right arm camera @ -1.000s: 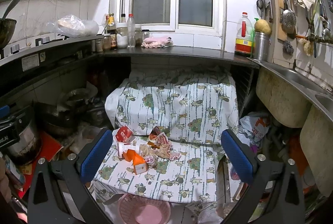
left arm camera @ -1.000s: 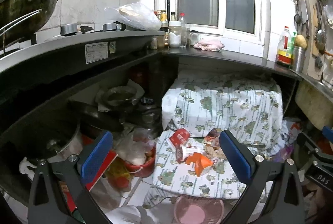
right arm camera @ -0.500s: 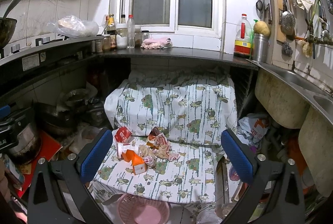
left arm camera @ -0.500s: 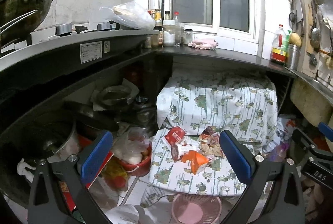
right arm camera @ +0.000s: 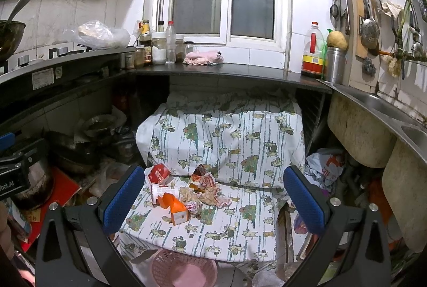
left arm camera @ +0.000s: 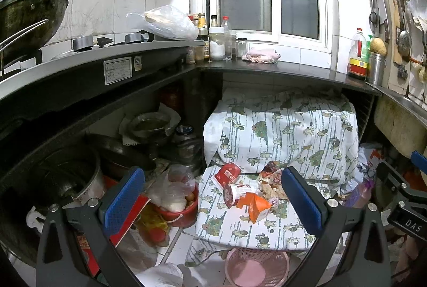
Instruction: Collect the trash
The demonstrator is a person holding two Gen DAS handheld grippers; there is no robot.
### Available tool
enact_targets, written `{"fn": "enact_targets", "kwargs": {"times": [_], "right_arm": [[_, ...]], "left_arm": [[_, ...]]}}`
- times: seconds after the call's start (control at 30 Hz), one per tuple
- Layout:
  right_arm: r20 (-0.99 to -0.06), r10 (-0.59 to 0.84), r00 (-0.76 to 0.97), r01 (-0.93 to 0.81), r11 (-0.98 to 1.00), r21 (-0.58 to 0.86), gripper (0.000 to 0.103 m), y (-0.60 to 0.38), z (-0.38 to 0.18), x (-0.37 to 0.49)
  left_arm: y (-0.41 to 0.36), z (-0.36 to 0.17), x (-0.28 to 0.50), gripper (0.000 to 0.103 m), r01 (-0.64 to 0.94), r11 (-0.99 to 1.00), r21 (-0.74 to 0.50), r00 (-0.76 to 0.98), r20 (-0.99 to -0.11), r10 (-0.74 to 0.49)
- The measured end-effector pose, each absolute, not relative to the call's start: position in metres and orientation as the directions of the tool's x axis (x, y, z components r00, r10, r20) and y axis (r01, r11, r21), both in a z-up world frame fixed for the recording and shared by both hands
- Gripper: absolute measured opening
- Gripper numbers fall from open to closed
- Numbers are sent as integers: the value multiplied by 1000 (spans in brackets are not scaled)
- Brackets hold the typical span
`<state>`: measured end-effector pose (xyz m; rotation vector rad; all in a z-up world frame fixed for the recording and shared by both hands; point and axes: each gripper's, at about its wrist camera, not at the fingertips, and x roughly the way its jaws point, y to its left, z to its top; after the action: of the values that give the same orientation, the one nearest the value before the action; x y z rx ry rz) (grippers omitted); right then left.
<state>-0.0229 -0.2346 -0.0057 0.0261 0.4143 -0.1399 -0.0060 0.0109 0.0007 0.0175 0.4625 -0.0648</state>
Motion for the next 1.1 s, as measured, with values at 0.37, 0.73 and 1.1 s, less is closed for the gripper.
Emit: {"fn": "enact_targets", "kwargs": {"times": [0.37,0.73,1.1], "right_arm": [[-401,-131,907,141,990,-3,103,-234,-7,-24],[-400,-130,907,142,990,0,103,-233,-6,-25],[-401,-131,907,142,990,-1,103,-233,-6,-25]], "left_arm": [[14,1,-5,103,72,997,2,893,-446,-64],[13,1,-5,103,67,998,3,893,-446,-59],[14,0,-6,103,69,998,9,892,-448,-57]]}}
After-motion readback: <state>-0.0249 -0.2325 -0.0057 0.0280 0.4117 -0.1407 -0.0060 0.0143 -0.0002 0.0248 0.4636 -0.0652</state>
